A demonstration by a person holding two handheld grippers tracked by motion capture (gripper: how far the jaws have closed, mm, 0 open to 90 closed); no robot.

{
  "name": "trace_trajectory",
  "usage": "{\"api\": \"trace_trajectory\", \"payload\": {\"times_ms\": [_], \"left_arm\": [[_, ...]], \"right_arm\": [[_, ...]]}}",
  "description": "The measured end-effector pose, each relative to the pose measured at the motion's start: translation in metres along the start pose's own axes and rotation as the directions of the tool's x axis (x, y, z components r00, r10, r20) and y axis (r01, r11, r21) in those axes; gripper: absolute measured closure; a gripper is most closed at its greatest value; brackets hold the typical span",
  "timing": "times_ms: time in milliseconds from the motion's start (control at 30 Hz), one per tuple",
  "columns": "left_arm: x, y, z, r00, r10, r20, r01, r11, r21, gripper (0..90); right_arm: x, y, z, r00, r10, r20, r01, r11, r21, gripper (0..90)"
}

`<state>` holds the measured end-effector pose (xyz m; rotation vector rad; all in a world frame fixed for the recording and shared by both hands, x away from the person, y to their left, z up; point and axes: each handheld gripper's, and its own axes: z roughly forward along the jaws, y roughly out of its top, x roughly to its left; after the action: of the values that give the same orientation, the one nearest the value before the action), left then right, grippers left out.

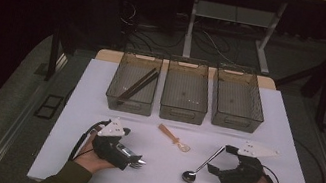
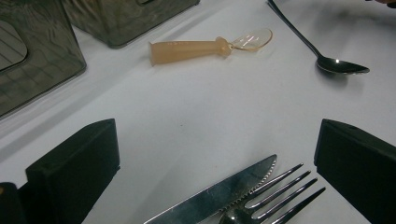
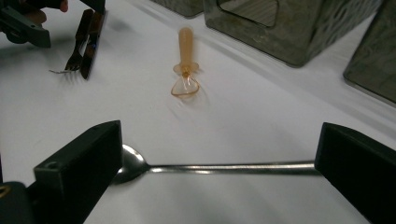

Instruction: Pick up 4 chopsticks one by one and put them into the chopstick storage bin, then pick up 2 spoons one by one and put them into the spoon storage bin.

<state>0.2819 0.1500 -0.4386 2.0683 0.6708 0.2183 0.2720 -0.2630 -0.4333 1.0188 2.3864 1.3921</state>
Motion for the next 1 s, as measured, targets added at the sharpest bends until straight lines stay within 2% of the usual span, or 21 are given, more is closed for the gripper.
{"api": "trace_trajectory", "payload": {"times_ms": [100, 133, 200, 400, 633, 700, 1000], "left_arm": [[0.000, 0.000, 0.000, 1.0000, -0.008, 0.003, 0.008, 1.0000, -0.001, 0.0], [0.000, 0.000, 0.000, 0.9999, -0.010, 0.005, 0.010, 1.0000, -0.001, 0.0], [0.000, 0.000, 0.000, 0.9999, -0.013, 0.008, 0.013, 0.9999, -0.002, 0.0], [-0.001, 0.001, 0.000, 0.9998, -0.013, 0.013, 0.013, 0.9999, 0.006, 0.0], [-0.001, 0.001, -0.001, 0.9998, -0.016, 0.011, 0.016, 0.9999, 0.006, 0.0], [-0.001, 0.001, -0.001, 0.9998, -0.017, 0.010, 0.017, 0.9998, 0.006, 0.0], [-0.002, 0.002, 0.001, 0.9996, -0.025, 0.016, 0.024, 0.9995, 0.022, 0.0]], "right_arm": [[0.003, 0.006, 0.007, 1.0000, -0.002, 0.002, 0.002, 1.000, 0.020, 1.3], [0.004, 0.008, 0.009, 0.9999, -0.008, 0.006, 0.008, 0.999, 0.036, 5.2], [0.005, 0.010, 0.012, 0.9999, -0.009, 0.015, 0.009, 0.999, 0.039, 5.5], [0.004, 0.018, 0.021, 0.9998, 0.006, -0.017, -0.005, 0.998, 0.066, 7.1], [0.004, 0.024, 0.029, 0.9994, 0.020, -0.030, -0.018, 0.996, 0.083, 7.3], [0.003, 0.025, 0.031, 0.9991, 0.024, -0.034, -0.021, 0.996, 0.086, 12.1], [0.003, 0.032, 0.043, 0.9993, 0.020, -0.032, -0.016, 0.993, 0.114, 17.1]]}}
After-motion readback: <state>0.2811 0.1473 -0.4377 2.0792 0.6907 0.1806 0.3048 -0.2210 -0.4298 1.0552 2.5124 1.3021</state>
